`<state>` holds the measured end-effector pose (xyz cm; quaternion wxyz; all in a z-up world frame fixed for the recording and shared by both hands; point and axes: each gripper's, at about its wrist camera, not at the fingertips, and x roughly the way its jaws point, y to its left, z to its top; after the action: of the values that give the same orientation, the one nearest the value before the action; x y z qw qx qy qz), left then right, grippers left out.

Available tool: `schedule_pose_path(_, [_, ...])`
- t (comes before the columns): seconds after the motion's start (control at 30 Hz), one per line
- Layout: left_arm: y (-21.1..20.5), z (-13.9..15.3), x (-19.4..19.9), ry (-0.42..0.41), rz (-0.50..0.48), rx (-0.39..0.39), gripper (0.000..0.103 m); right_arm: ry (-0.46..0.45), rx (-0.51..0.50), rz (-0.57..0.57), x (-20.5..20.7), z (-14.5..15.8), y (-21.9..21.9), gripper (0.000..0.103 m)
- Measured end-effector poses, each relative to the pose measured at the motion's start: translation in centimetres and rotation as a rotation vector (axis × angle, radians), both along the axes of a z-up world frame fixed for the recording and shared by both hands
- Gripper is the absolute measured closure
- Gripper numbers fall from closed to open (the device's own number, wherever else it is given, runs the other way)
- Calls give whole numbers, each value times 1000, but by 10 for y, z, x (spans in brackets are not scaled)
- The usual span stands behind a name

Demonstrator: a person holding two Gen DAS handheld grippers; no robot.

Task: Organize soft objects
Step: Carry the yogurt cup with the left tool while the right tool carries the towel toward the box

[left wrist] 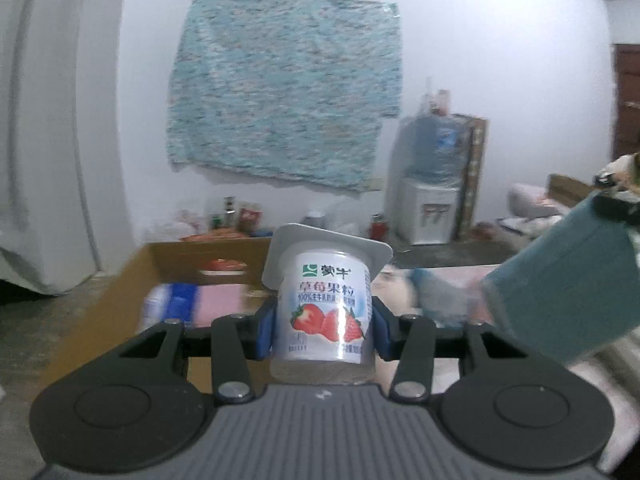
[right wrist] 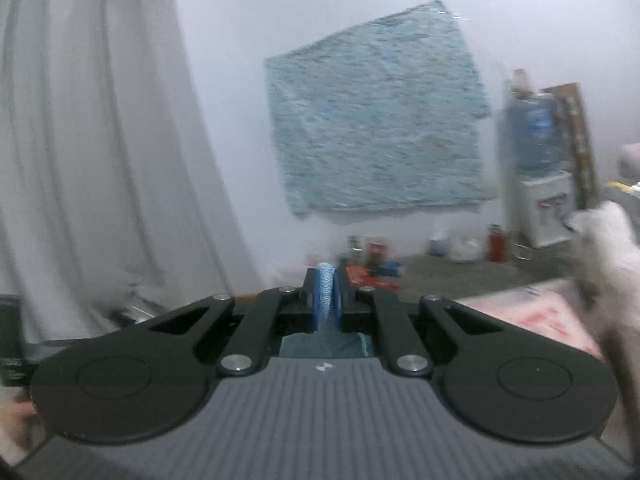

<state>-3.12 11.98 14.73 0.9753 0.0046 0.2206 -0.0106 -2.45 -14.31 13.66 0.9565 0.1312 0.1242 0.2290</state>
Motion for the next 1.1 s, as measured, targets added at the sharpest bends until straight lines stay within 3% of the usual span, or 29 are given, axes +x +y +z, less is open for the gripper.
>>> schedule_pose_path(0.13, [57,5,32,100,63,48,55,17,29,122,26,24,41,97])
schedule_pose_path(0.23, [100,-6,66,199,107,37,55,37,51,187,53,32,84,97])
schedule_pose_path(0.43, [166,-65,151,413,151,60,55,194,121,305,127,26,189,97])
schedule_pose_path(0.53, [190,-97,181,463,168,86,55,249,137,338,156,15,238,97])
schedule_pose_path(0.57, [197,-106,191,477,182,71,55,267,140,345,165,11,253,97])
schedule_pose_path(0.63, [216,-117,213,577,198,-36,55,301,150,347,179,3,278,97])
schedule_pose_path(0.67, [221,-119,217,554,204,-71,53,320,146,347,187,-1,293,97])
schedule_pose_path(0.7, [219,-121,217,529,221,-50,53,333,143,348,197,-8,301,97])
schedule_pose_path(0.83, [202,-136,231,580,192,131,49,373,66,294,225,-38,345,97])
schedule_pose_path(1.0, [195,-128,220,578,187,187,44,468,-18,252,259,-76,390,97])
schedule_pose_path(1.07, [195,-118,208,565,187,174,27,473,-29,263,260,-81,392,97])
schedule_pose_path(1.1, [195,-111,199,539,188,167,24,459,-19,278,257,-80,390,97])
